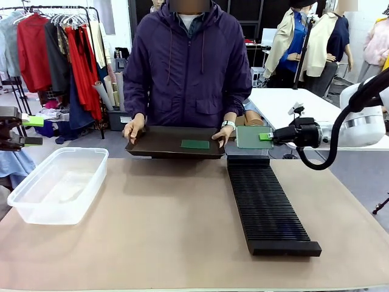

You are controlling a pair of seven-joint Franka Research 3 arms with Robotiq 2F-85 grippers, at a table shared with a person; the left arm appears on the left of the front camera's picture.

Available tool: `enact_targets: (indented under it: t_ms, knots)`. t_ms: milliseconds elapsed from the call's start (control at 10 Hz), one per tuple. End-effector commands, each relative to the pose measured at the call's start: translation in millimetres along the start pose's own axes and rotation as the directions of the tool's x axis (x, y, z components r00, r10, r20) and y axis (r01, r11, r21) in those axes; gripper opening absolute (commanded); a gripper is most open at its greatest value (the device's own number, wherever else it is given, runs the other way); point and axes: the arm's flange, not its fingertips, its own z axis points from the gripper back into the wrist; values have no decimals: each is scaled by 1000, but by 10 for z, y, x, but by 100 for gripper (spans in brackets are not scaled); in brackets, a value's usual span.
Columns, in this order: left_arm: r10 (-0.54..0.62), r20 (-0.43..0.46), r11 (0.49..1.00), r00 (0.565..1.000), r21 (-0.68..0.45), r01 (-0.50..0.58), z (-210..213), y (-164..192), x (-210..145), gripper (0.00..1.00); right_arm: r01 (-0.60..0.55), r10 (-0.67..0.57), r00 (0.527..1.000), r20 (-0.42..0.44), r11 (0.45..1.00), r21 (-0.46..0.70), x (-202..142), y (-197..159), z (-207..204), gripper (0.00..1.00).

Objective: Sort PCBs into racks and boxes based on the side picked up.
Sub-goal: If the short side of the Blank PCB is picked up, insert it into the PCB Rack ; if the long side is picked up, place it in the Organizing box.

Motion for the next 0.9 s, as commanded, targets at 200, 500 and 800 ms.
enact_targets:
  t_ms: [200,500,800]
  knots:
    - [-1,6,1000,1000,-12,1,13,-12,-4,100,-193,196,978,-71,980,45,-125,-350,323,0]
    - [-1,6,1000,1000,-12,1,13,-12,-4,100,-363,362,931,-37,932,0,-215,-625,439,0]
    - [-1,6,1000,1000,-12,1,13,-12,-4,100,-452,452,892,18,892,-1,-331,-905,451,0]
